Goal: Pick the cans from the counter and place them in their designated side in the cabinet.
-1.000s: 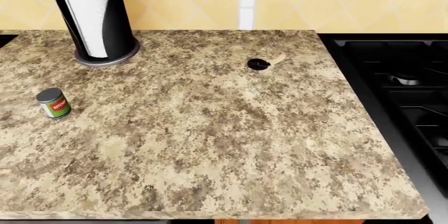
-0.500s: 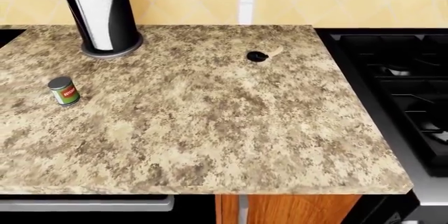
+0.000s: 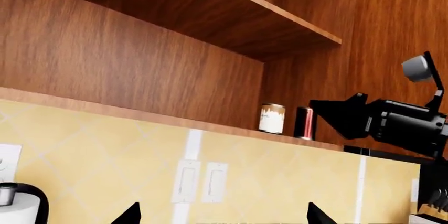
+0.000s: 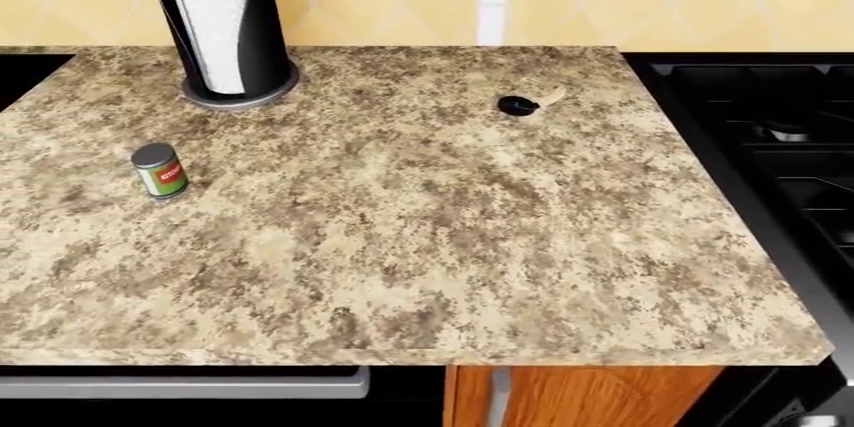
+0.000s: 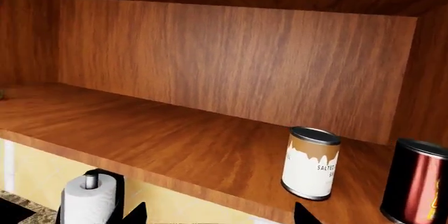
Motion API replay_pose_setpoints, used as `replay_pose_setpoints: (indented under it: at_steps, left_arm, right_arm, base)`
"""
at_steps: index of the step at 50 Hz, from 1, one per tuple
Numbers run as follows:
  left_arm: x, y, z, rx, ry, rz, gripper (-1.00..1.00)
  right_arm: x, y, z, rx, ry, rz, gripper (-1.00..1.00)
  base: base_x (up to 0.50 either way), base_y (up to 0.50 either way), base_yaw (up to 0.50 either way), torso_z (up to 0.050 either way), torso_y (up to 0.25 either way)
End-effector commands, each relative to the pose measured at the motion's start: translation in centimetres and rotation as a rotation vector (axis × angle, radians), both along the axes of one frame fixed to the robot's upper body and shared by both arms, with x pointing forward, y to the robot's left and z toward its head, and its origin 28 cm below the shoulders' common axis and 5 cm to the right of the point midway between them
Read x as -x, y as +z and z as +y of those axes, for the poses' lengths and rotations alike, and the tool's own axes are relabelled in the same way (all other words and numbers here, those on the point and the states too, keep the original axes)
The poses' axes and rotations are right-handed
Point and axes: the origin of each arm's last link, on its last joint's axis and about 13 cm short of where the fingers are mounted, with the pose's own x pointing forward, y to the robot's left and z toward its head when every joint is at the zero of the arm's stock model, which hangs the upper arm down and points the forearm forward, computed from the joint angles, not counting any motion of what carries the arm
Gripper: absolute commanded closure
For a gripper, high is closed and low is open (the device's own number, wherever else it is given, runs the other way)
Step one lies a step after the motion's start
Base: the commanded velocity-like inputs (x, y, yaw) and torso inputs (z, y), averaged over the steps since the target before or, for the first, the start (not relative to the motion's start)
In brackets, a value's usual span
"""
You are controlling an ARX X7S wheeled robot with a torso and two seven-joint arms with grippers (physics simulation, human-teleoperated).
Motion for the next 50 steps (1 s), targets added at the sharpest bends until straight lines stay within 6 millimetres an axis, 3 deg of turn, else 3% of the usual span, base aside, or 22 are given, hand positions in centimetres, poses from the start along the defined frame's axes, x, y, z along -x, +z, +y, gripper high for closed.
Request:
replay_pose_setpoints:
  at_steps: [1, 9, 13, 18, 28, 50]
  left_arm:
    - [-0.8, -0.7, -0.2, 0.011, -0.007, 0.021, -1.00]
    - [-1.0, -0.9, -0.2, 0.008, -0.002, 0.031, -1.00]
    - [-1.2, -1.2, -0.3, 0.007, -0.003, 0.041, -1.00]
    - [-1.5, -1.5, -0.4, 0.012, -0.005, 0.050, -1.00]
    - [-1.5, -1.8, -0.4, 0.018, -0.010, 0.069, -1.00]
    - [-2.3, -2.5, -0.5, 0.012, -0.003, 0.091, -1.00]
  right_arm:
    - [-1.0, -2.7, -0.2, -0.016, 0.112, 0.049, -1.00]
    - [0.5, -7.8, -0.3, -0.014, 0.145, 0.121, -1.00]
    - [0.2, -9.7, 0.4, 0.008, 0.236, 0.161, -1.00]
    - [1.4, -12.9, -2.0, -0.013, 0.179, 0.198, -1.00]
    - [0.4, -17.8, -2.1, -0.022, 0.196, 0.257, -1.00]
    - [-0.1, -20.0, -1.4, 0.024, 0.212, 0.311, -1.00]
  base:
    - [0.00, 0.15, 0.00, 0.000, 0.000]
    - [0.00, 0.15, 0.00, 0.000, 0.000]
    - [0.00, 0.15, 0.00, 0.000, 0.000]
    - [0.00, 0.15, 0.00, 0.000, 0.000]
    - [0.00, 0.15, 0.00, 0.000, 0.000]
    - [0.00, 0.18, 0.00, 0.000, 0.000]
